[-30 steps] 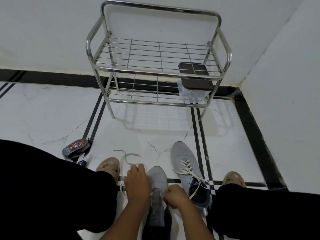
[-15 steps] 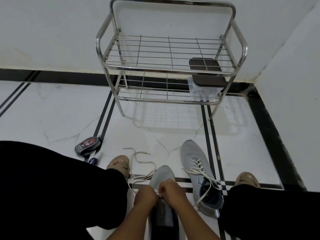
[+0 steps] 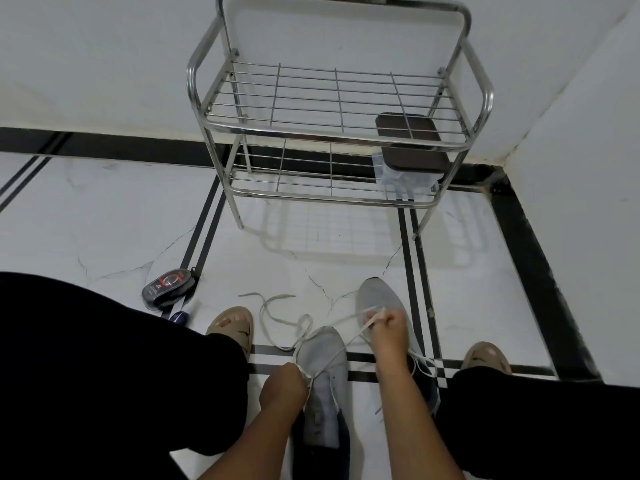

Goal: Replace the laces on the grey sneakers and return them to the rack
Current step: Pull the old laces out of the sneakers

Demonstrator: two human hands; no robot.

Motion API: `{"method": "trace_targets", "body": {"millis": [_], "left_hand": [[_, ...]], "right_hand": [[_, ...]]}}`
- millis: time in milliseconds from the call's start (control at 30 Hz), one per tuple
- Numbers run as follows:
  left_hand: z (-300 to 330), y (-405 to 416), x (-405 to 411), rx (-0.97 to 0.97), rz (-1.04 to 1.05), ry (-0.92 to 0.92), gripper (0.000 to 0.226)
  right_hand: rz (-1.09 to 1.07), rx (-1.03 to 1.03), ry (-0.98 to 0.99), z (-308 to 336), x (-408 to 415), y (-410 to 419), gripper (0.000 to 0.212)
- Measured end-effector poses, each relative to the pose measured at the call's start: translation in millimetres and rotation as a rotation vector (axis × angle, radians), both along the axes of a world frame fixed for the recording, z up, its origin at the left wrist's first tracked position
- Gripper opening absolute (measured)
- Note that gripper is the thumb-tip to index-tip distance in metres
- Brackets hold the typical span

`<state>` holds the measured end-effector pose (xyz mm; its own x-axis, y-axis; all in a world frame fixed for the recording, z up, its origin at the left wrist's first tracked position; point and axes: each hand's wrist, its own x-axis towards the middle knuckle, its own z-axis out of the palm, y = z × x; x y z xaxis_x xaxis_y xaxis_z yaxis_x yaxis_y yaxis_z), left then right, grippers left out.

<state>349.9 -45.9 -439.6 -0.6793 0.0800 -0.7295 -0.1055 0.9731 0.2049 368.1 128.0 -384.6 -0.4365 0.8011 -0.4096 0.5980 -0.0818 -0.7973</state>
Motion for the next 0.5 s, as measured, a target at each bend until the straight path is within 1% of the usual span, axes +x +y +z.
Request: {"method": "trace_targets", "body": {"millis": [67,100,133,167,200,233,300,333,400,500], "left_hand": [[-1.6,0.8,-0.7,0.004,-0.01,-0.008,0.027],[-1.5,2.1,-0.5,0.004,-0.017,-0.01,0.027],[-0.4,3.4,0.1,0.0,-0.02,-0.01,0.027],[0.6,4.8,1.0,-0.001,-0.023,-0.007,0.027],[0.9,5.4,2.2,-0.002,-0.029,-0.003,0.028],[0.2,5.8,3.3,-0.004,-0.036,0.003,0.029],[0.0,6.3,4.6,-0.009,-0.045,0.007,0.031],[0.7,5.3,4.1,-0.012,-0.045,0.006,0.032],[1.0,6.0,3.8,-0.006,-0.049,0.004,0.032],[1.7,5.4,3.8,-0.005,-0.056,0.005,0.032]], "right_hand": [[-0.23,-0.027,0.185,21.1,-9.1,22.1,0.021],[-0.296,-0.029,0.238,26.3,-10.7,26.5,0.021],[-0.302,-0.009,0.243,28.8,-11.4,25.7,0.02],[-0.24,0.032,0.194,28.7,-11.6,20.6,0.018],[-0.113,0.077,0.101,23.9,-10.9,11.7,0.017],[0.079,0.116,-0.023,16.0,-8.5,0.0,0.017],[0.54,0.164,-0.273,-6.1,3.8,-26.5,0.021],[0.718,0.202,-0.378,-17.3,12.0,-41.0,0.024],[0.912,0.352,-0.524,-32.4,29.0,-60.6,0.023],[1.076,0.587,-0.549,-38.6,38.8,-68.1,0.023]]}}
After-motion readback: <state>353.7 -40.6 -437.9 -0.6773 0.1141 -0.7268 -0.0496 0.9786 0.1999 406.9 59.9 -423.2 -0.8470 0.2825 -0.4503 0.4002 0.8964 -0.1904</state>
